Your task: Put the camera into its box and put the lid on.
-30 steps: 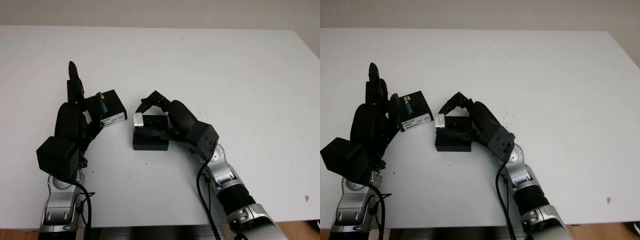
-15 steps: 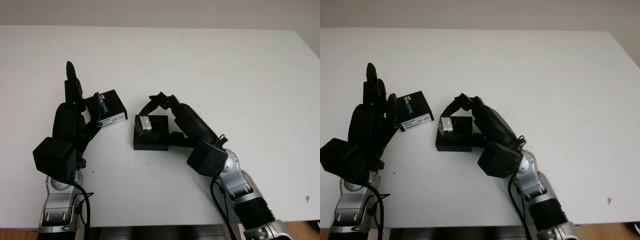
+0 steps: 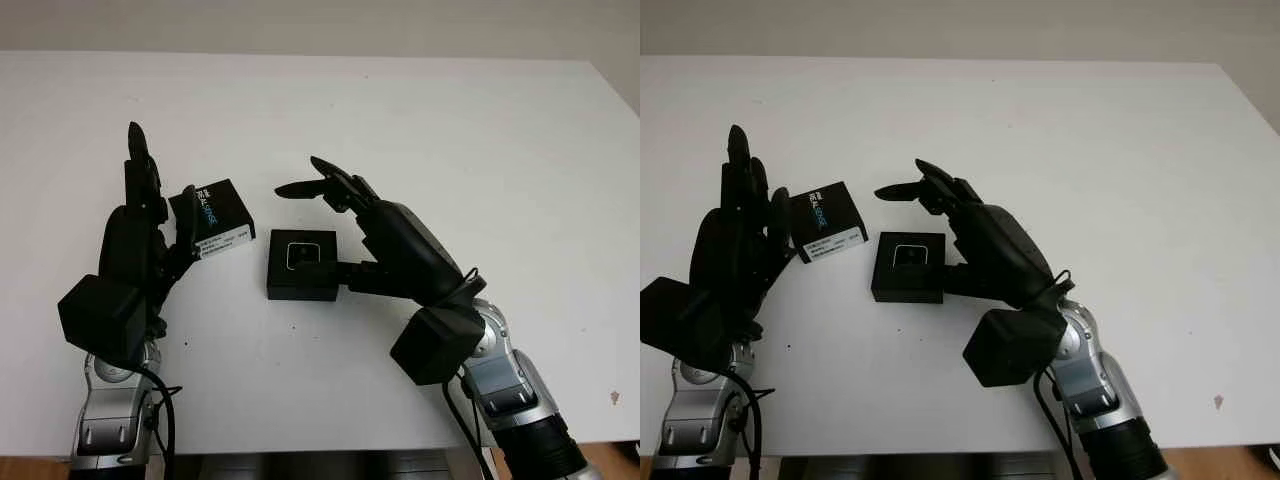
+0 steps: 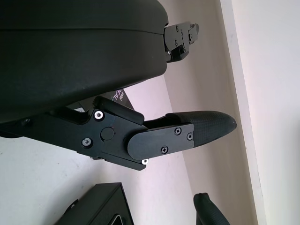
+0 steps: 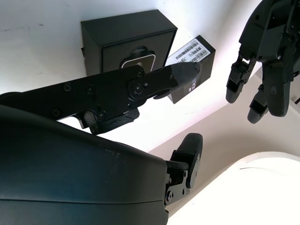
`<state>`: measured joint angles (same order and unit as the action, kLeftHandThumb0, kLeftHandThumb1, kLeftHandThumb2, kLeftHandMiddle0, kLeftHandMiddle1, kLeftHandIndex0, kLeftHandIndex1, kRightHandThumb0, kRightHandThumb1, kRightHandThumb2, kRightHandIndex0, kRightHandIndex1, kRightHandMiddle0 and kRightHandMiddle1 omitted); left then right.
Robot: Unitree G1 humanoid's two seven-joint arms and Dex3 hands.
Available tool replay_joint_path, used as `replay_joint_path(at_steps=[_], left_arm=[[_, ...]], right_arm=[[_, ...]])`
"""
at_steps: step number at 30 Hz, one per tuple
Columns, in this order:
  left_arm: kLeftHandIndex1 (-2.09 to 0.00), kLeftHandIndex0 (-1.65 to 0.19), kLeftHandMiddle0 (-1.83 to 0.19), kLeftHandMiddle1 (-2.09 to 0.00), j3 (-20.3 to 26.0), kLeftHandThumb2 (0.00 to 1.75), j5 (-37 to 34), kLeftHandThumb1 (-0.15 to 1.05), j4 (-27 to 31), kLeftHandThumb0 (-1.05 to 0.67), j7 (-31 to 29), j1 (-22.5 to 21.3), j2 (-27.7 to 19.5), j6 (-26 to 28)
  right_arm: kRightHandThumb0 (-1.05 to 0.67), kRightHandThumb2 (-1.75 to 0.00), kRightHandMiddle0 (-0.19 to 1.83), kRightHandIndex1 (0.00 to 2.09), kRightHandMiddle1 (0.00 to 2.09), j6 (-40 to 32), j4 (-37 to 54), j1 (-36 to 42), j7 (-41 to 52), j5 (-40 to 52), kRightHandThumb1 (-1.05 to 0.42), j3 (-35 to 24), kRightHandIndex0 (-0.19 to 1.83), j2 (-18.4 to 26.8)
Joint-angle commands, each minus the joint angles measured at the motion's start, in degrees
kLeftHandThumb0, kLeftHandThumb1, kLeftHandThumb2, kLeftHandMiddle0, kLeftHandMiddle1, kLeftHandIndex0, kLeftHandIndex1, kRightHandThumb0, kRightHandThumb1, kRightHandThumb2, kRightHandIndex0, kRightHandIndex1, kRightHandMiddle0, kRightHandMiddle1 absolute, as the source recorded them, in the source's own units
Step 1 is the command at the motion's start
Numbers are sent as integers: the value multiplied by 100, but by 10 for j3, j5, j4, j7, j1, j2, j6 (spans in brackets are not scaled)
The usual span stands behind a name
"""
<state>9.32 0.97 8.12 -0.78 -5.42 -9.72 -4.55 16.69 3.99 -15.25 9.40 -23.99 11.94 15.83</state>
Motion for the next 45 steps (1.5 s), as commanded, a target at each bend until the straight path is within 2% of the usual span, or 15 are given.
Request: replay_joint_path(at_steps=[1,12,17,20,21,22,23,25,27,31,35,38,41,45], left_arm=[[0,19,19,0,3,59,0,105,12,-73,0,8,-4,2],[0,19,19,0,3,59,0,105,22,-73,-1,12,-4,8],[0,19,19,0,13,61,23,105,21,-69,3,-4,-31,1],[-10,-1,-2,-9,26,35,60,105,24,-61,37,-30,-45,-1],[-12,-4,-6,-10,30,32,70,105,20,-59,46,-39,-52,-5],[-15,-13,-20,-14,33,24,76,105,17,-56,50,-45,-57,-9],[-16,-16,-25,-14,36,21,83,105,14,-55,54,-53,-63,-10],[-18,-20,-34,-15,36,13,113,105,9,-56,45,-68,-97,5],[-17,-18,-32,-12,36,10,125,105,5,-59,19,-76,-130,25],[-8,-4,-9,-2,38,5,115,98,-5,-73,-50,-86,-189,58],[-4,4,4,-1,25,5,129,96,-26,-82,-110,-104,-251,66],[-4,4,4,-3,5,5,158,97,-43,-91,-138,-116,-288,68],[-8,-4,-6,-8,-21,5,184,96,-81,-88,-144,-128,-310,24],[-10,-8,-13,-10,-40,5,186,95,-115,-87,-159,-140,-317,1]], right_arm=[[-47,-5,6,22,74,-3,17,8,0,-4,-103,-3,1,6],[-50,-6,10,21,67,-21,24,16,-38,-35,-104,-9,11,4],[-52,-11,14,18,57,-33,6,15,-56,3,-105,-40,18,-5],[-50,-10,20,14,48,-41,-9,6,-57,41,-105,-67,21,-5],[-50,-10,21,14,46,-53,-11,2,-53,54,-105,-78,22,-4],[-51,-9,23,13,42,-63,-10,-1,-50,63,-105,-84,23,-4],[-52,-9,24,12,40,-76,-10,-4,-46,78,-105,-93,24,-6],[-52,-7,27,10,34,-78,-29,-20,-35,142,-105,-122,26,-16],[-53,-6,27,10,32,-84,-45,-36,-28,191,-104,-143,26,-24],[-59,-6,25,10,32,-138,-53,-65,-27,268,-104,-176,28,-44],[-56,-9,21,9,34,-164,-52,-75,-26,294,-105,-192,26,-41],[-58,-11,6,9,68,-167,-53,-80,-29,301,-105,-199,27,-39],[-59,-13,-4,9,86,-157,-59,-83,-32,301,-105,-206,27,-37],[-59,-14,-9,8,91,-165,-50,-79,-30,301,-105,-206,27,-38]])
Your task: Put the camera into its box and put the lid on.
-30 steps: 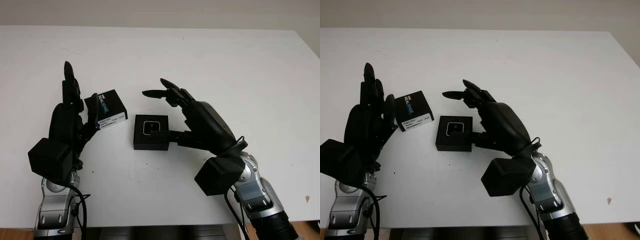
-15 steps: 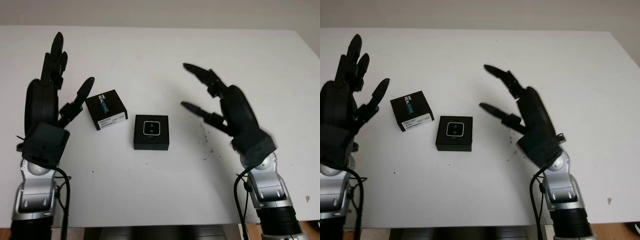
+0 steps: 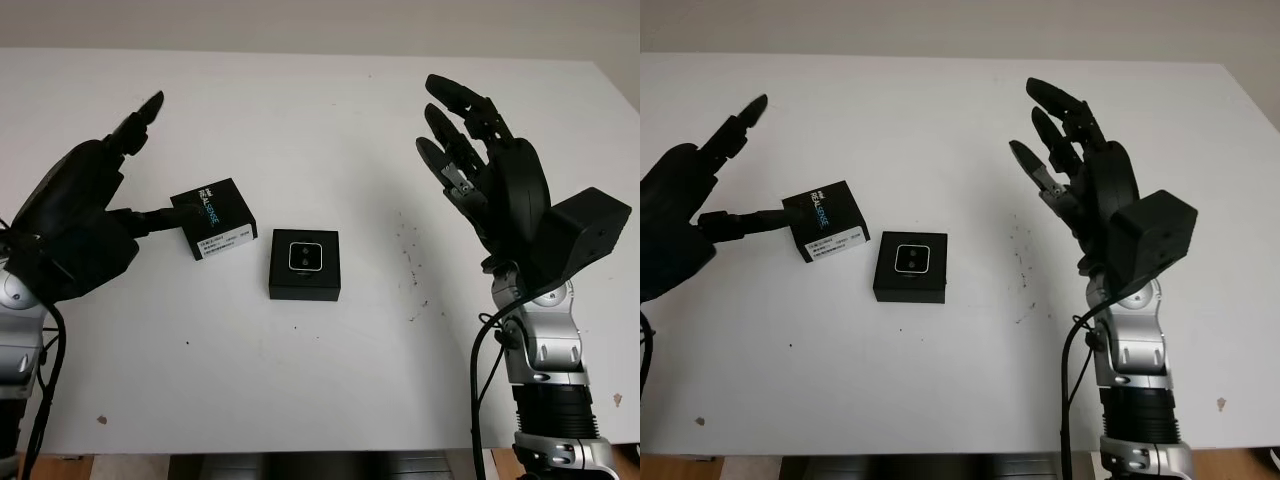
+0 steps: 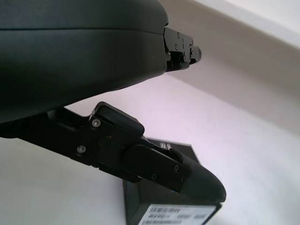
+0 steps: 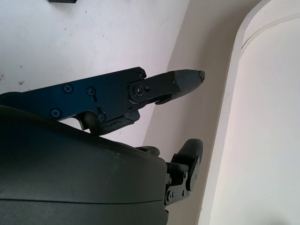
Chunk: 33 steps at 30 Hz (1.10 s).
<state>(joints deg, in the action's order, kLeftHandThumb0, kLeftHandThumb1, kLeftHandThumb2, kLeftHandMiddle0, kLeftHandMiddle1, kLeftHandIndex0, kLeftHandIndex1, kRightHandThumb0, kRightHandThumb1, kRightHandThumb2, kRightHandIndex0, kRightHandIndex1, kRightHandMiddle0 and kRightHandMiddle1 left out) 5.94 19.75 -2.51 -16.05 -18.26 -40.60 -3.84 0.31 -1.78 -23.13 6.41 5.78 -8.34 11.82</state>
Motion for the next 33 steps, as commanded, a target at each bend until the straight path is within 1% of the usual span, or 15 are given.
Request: replay_joint_path(at_steps=[1,4,9,13,15,17,19,23,26,29,33], left_arm=[[-9,-7,-13,-9,-13,5,0,94,-12,-85,-15,-13,-11,-4],[-6,-3,-8,-5,-30,5,13,94,-16,-85,-32,-15,-15,2],[-3,5,3,-1,-54,6,26,96,-30,-92,-59,-24,-19,1],[-2,8,2,-4,-67,5,21,96,-45,-92,-74,-36,-12,-7],[-1,10,3,-4,-77,5,30,96,-50,-92,-74,-44,-9,4],[-1,12,6,-3,-91,6,55,97,-49,-92,-70,-51,-9,19],[-1,13,9,-2,-107,6,92,98,-47,-91,-54,-59,-7,36],[-3,12,7,-5,-134,5,169,98,-75,-89,41,-71,4,26],[-2,14,8,-5,-151,5,205,97,-104,-86,90,-85,14,24],[-3,15,8,-5,-162,6,221,99,-129,-86,114,-99,19,21],[-4,13,7,-6,-172,6,229,99,-147,-87,131,-108,23,15]], right_arm=[[-59,-15,-9,8,91,-6,11,2,-1,3,-105,-2,26,1],[-58,-15,-10,8,95,-13,15,3,-4,3,-105,-1,26,-3],[-56,-18,-14,8,105,-13,14,2,-7,1,-105,0,25,-5],[-54,-19,-17,8,110,-13,16,2,-14,-6,-105,2,25,-4],[-53,-19,-17,8,111,-12,16,3,-15,-9,-105,2,25,-4],[-52,-20,-17,8,112,-11,16,3,-18,-12,-105,3,26,-5],[-51,-20,-17,9,112,-14,21,5,-19,-11,-105,3,26,-7],[-51,-21,-18,8,117,-22,31,11,-15,-2,-105,4,25,-9],[-53,-20,-16,8,121,-28,37,15,-17,1,-105,5,25,-12],[-52,-19,-16,9,122,-36,43,18,-22,1,-105,4,26,-14],[-51,-20,-16,10,117,-35,46,23,-23,0,-105,5,27,-13]])
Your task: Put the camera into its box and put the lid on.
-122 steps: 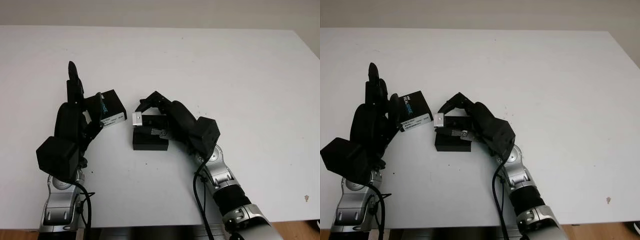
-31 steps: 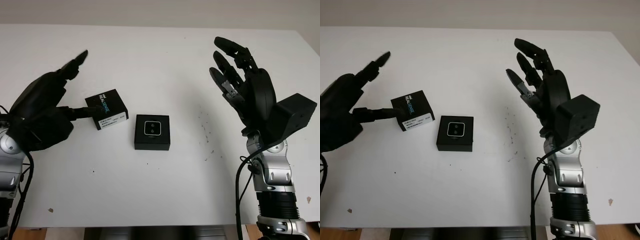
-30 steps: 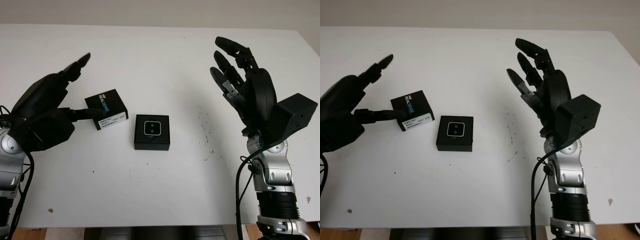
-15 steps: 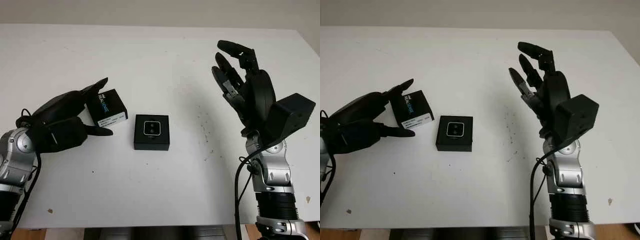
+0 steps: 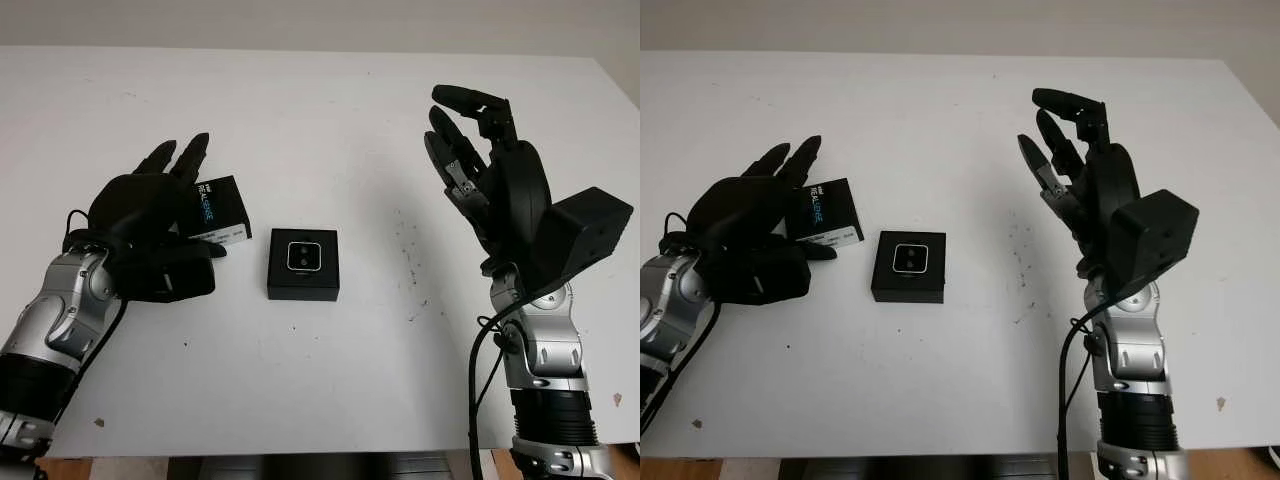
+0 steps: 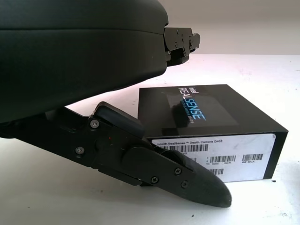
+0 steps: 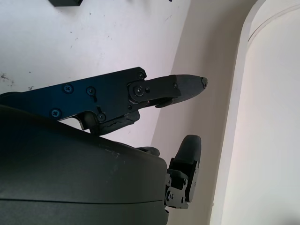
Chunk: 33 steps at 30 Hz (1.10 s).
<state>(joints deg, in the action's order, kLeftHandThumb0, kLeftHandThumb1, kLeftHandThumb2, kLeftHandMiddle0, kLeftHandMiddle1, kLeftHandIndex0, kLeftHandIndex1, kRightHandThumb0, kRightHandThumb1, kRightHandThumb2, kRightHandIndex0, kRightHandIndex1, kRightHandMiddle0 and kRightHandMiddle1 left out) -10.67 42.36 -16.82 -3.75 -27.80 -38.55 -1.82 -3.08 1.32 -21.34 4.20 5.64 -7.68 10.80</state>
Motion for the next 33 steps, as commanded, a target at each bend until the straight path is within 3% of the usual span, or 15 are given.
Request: replay_joint_path(at_steps=[1,6,13,18,22,29,33], left_arm=[[-4,13,6,-6,-8,6,5,99,-8,-87,11,-14,3,-8],[-6,10,4,-6,-8,5,-10,97,-9,-83,-13,-17,3,-9],[-6,10,5,-6,7,5,-107,96,-4,-82,-167,-37,-11,-10],[-7,8,5,-5,-7,6,-137,98,-40,-89,-274,-93,-23,15],[-7,6,5,-6,-27,5,-138,96,-88,-83,-347,-153,-27,30],[-17,-16,-28,-16,-37,5,-148,95,-194,-64,-381,-232,-24,-2],[-26,-35,-46,-22,-39,5,-147,95,-240,-53,-343,-251,-21,-40]], right_arm=[[-50,-20,-16,10,115,1,14,6,0,0,-105,-2,27,-2],[-49,-22,-16,10,112,0,17,9,-1,-2,-105,0,26,-2],[-48,-22,-16,11,112,1,20,11,-7,-8,-105,2,27,-1],[-48,-22,-14,12,113,7,20,12,-13,-18,-105,4,28,-1],[-48,-22,-14,12,112,6,27,16,-17,-24,-105,4,28,-3],[-47,-22,-14,14,112,5,36,21,-20,-32,-105,7,29,-4],[-48,-21,-13,15,113,4,36,23,-22,-36,-105,9,31,-6]])
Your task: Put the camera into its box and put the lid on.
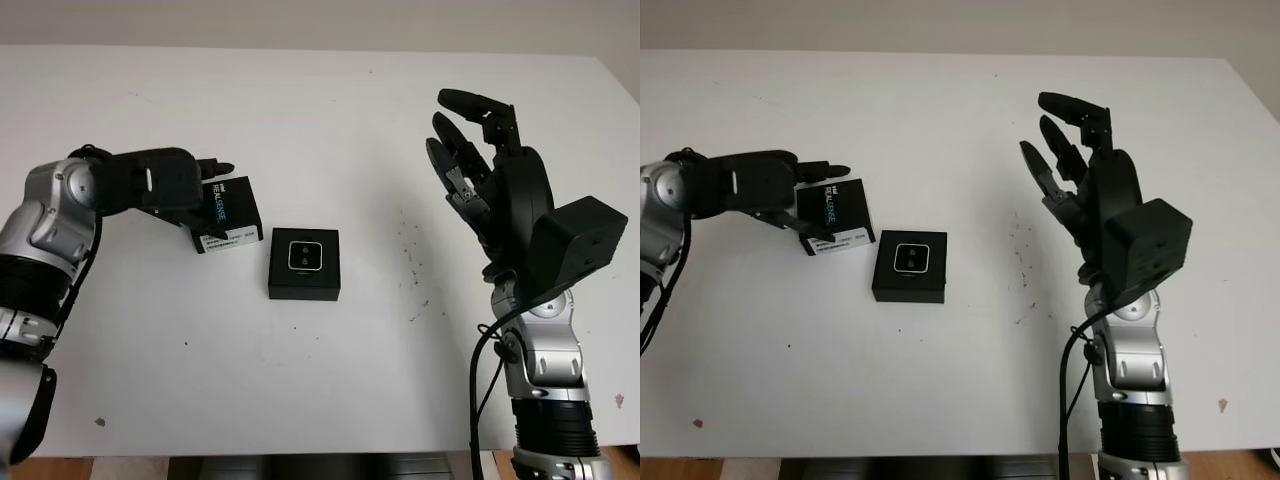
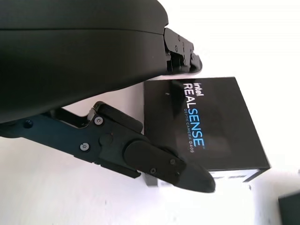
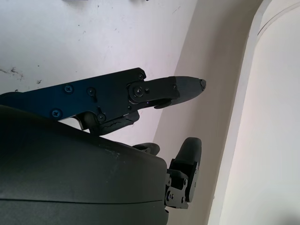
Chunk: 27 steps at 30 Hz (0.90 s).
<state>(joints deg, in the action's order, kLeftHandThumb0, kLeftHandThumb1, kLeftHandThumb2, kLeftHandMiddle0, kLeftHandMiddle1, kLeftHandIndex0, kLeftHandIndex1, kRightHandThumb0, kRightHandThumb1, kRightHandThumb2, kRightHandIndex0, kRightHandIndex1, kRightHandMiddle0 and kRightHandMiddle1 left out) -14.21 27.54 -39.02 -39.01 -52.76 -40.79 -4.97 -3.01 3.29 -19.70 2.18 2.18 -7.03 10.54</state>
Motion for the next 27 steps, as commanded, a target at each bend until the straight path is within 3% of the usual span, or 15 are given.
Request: replay_joint_path(at_steps=[1,2,5,9,12,15,20,27], left_arm=[[-30,-42,-52,-25,-4,5,4,95,-21,-48,30,1,2,-20],[-46,-47,-55,-35,-4,5,7,95,-23,-41,52,5,2,-32],[-108,-34,-42,-74,-4,5,19,96,-20,-29,118,24,1,-68],[-135,-28,-31,-128,-9,5,37,96,-15,-15,190,48,-4,-113],[-155,-22,-23,-156,-20,5,68,96,8,-13,229,68,-13,-133],[-163,-18,-22,-164,-36,5,112,95,41,-13,258,88,-22,-134],[-157,-19,-19,-164,-54,6,159,96,81,-14,262,109,-30,-130],[-160,-18,-22,-162,-9,5,65,94,71,-14,209,106,-25,-136]], right_arm=[[-48,-21,-13,16,113,3,17,7,-3,-2,-105,2,31,-4],[-49,-20,-12,16,113,2,18,7,-4,-2,-105,2,31,-6],[-49,-19,-11,17,113,-5,23,10,-6,-2,-105,2,31,-9],[-49,-20,-10,18,109,-8,28,14,-2,-5,-105,4,31,-6],[-50,-19,-9,19,106,-12,33,16,0,-7,-105,5,30,-7],[-49,-19,-8,19,106,-15,37,16,0,-6,-105,5,29,-10],[-48,-19,-10,22,111,-8,33,16,7,-2,-105,6,28,-10],[-47,-18,-14,25,120,3,22,16,18,10,-105,4,25,-11]])
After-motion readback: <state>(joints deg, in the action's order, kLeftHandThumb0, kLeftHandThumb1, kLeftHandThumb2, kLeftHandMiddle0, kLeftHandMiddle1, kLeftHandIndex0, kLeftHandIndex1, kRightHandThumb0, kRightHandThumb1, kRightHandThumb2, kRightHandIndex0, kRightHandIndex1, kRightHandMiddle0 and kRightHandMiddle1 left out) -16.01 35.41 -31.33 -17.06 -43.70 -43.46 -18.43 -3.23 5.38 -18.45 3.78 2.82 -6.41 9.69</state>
